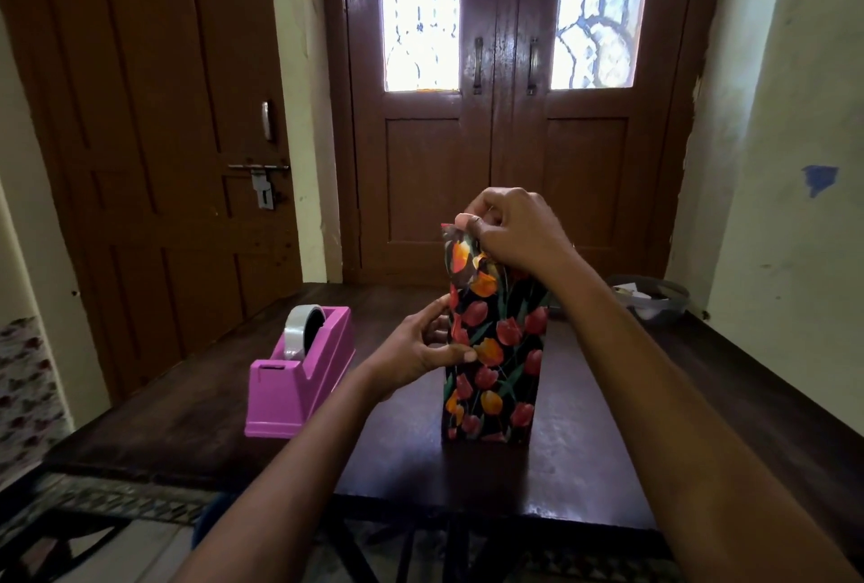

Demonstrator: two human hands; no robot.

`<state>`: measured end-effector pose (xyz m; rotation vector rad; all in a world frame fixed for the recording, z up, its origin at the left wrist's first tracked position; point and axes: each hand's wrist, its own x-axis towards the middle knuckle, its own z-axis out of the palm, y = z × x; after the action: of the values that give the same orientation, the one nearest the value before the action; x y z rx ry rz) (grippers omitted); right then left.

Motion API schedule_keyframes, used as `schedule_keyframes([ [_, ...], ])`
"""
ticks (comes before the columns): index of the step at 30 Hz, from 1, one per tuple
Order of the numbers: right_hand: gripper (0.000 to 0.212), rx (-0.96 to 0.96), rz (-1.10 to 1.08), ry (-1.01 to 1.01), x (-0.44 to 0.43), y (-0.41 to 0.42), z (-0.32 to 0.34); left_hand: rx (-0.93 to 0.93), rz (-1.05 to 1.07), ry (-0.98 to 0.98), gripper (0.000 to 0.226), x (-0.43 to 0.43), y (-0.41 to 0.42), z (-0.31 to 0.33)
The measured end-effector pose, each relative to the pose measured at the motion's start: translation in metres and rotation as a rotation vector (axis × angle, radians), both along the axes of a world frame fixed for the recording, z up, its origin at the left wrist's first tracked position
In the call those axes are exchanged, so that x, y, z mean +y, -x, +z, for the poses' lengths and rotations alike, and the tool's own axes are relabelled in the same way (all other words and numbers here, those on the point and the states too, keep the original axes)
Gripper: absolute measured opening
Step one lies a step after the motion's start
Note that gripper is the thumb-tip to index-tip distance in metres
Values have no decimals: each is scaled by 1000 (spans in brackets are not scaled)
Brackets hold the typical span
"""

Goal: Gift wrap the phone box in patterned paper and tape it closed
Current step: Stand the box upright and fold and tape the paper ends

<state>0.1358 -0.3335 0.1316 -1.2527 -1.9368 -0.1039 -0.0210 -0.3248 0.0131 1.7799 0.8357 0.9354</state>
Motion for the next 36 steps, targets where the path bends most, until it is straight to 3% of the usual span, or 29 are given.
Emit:
schedule_keyframes([
  [4, 56, -35, 124, 294, -10, -10, 15, -4, 2, -12, 61, -2, 5, -3],
  [7, 40, -206, 130, 225, -11, -17, 22, -13, 3, -18, 60, -3, 7, -5],
  [9, 31, -217, 134, 158, -10, -20, 24, -7, -8, -25, 60, -4, 6, -4],
  [13, 30, -177, 104, 80, -2, -19, 18, -8, -5, -21, 60, -4, 5, -2],
  [17, 30, 12, 141, 10, 6, -15, 3, 11, -7, -6, 61, -1, 5, 0],
  [19, 35, 46, 213, 69, 1, -18, 7, 18, -12, -1, 61, -1, 7, -1],
  [22, 57, -85, 193, 215, -3, -32, 17, 11, -8, 12, 63, 0, 10, -5],
  [25, 44, -203, 199, 274, -3, -41, 18, 5, -5, 12, 63, -1, 10, -5],
  [31, 34, -43, 204, 205, -1, -37, 7, 8, -5, 15, 63, -1, 8, -2],
  [35, 33, 333, 145, 74, 4, -37, 2, 21, -4, 15, 63, -2, 9, -2],
  [36, 33, 342, 74, 104, 3, -42, 9, 29, -5, 14, 64, -2, 9, -2],
])
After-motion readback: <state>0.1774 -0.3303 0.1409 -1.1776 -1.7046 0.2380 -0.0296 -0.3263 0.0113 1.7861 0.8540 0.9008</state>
